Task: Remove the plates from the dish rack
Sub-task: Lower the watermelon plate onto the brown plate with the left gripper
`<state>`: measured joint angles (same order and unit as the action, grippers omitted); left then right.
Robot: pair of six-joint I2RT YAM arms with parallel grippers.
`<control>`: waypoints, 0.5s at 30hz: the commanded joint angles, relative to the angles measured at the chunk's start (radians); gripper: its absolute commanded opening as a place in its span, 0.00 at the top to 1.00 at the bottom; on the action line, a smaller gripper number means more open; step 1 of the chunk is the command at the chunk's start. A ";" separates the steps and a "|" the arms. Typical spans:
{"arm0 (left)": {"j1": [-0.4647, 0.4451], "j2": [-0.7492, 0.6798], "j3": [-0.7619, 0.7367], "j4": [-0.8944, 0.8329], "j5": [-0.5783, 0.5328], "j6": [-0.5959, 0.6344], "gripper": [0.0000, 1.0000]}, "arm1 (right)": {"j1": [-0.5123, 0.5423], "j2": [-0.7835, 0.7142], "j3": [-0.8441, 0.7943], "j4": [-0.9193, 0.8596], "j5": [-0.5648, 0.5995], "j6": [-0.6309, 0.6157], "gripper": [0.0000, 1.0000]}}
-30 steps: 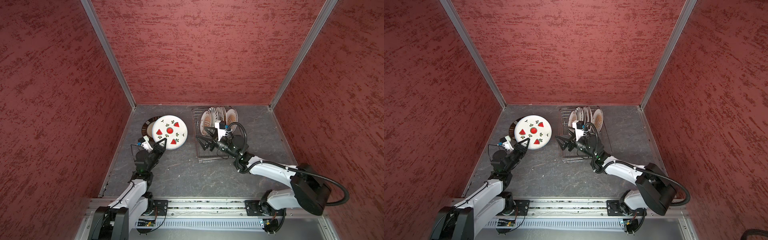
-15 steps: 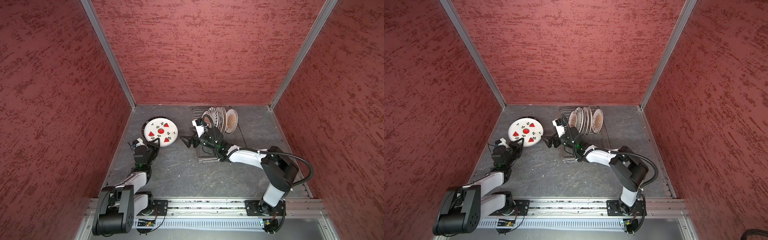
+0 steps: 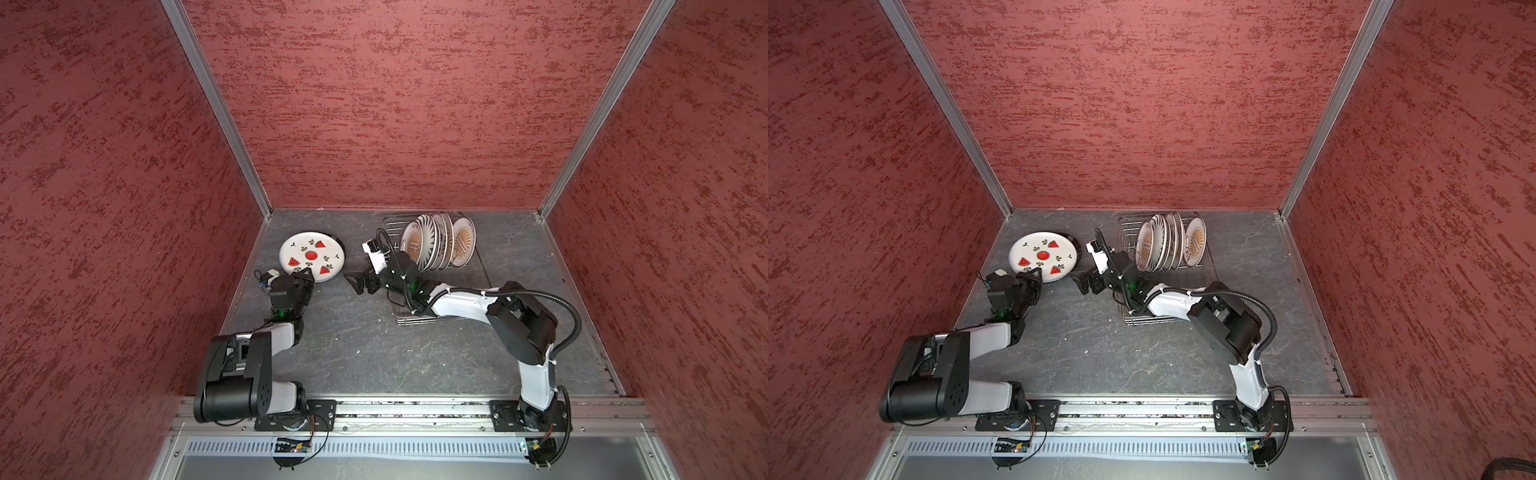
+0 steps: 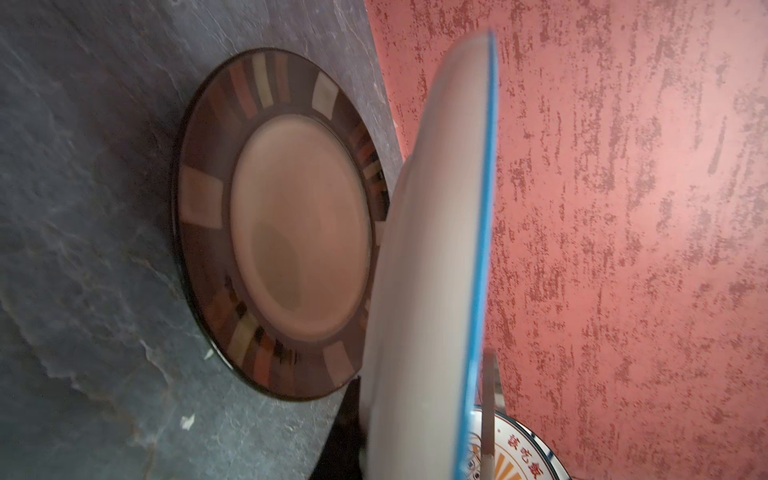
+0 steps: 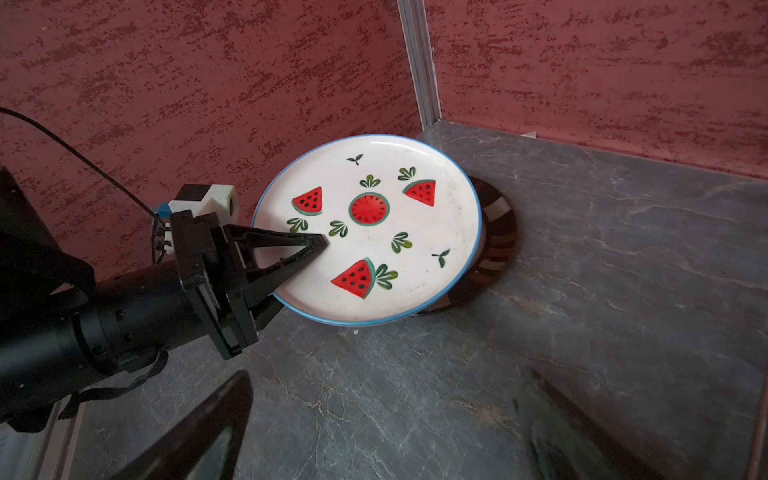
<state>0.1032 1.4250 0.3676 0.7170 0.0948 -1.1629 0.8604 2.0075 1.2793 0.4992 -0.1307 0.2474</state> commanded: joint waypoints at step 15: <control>0.048 0.207 0.112 0.211 0.035 -0.026 1.00 | 0.005 0.100 0.124 -0.048 0.007 -0.004 0.01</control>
<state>0.1459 1.6306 0.4397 0.7696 0.1089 -1.1824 0.8608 2.0911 1.3689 0.4507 -0.1307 0.2504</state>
